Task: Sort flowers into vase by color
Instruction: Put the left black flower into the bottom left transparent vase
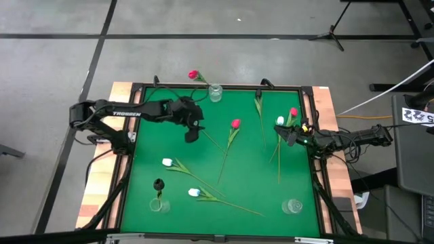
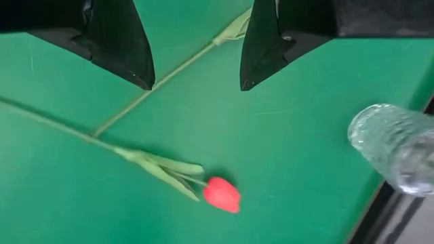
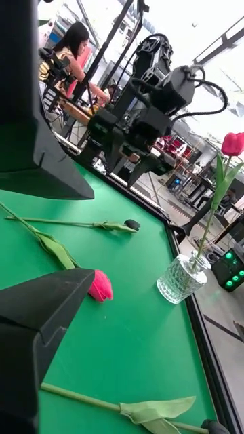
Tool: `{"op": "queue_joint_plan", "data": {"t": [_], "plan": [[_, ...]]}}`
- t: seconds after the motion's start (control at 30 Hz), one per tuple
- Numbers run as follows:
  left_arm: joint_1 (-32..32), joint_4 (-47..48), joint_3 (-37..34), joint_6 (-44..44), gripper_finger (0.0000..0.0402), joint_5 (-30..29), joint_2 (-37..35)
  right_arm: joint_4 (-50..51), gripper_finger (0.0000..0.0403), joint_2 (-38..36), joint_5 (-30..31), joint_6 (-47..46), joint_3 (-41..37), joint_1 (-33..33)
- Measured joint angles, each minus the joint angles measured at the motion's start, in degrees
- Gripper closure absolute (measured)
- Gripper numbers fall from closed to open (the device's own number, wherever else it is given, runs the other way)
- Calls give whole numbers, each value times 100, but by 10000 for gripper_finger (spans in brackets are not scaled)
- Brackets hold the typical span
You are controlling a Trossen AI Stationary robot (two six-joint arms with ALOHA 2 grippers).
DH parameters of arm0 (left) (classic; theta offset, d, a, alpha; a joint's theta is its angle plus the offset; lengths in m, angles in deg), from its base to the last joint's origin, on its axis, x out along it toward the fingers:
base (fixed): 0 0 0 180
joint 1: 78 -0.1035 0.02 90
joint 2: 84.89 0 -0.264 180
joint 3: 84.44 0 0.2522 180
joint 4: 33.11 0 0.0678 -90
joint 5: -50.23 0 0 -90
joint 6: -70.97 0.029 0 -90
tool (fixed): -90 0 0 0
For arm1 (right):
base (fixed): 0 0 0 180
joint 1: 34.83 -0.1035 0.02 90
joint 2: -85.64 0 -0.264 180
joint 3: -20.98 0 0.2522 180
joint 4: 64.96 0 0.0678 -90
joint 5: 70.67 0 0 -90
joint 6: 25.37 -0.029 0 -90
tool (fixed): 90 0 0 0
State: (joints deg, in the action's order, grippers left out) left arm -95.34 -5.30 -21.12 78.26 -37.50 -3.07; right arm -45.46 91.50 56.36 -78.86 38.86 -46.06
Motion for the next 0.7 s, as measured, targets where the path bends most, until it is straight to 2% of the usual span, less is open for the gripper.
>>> {"op": "queue_joint_plan", "data": {"t": [0.23,0.5,0.7], "plan": [[4,163,231,521,188,517,654,0,226,1,1,0,0,-1],[-69,1280,1156,1537,188,541,1597,0,226,0,-18,0,0,1],[-175,1405,1255,2242,188,539,2002,23,226,0,-59,1,0,-1]]}}
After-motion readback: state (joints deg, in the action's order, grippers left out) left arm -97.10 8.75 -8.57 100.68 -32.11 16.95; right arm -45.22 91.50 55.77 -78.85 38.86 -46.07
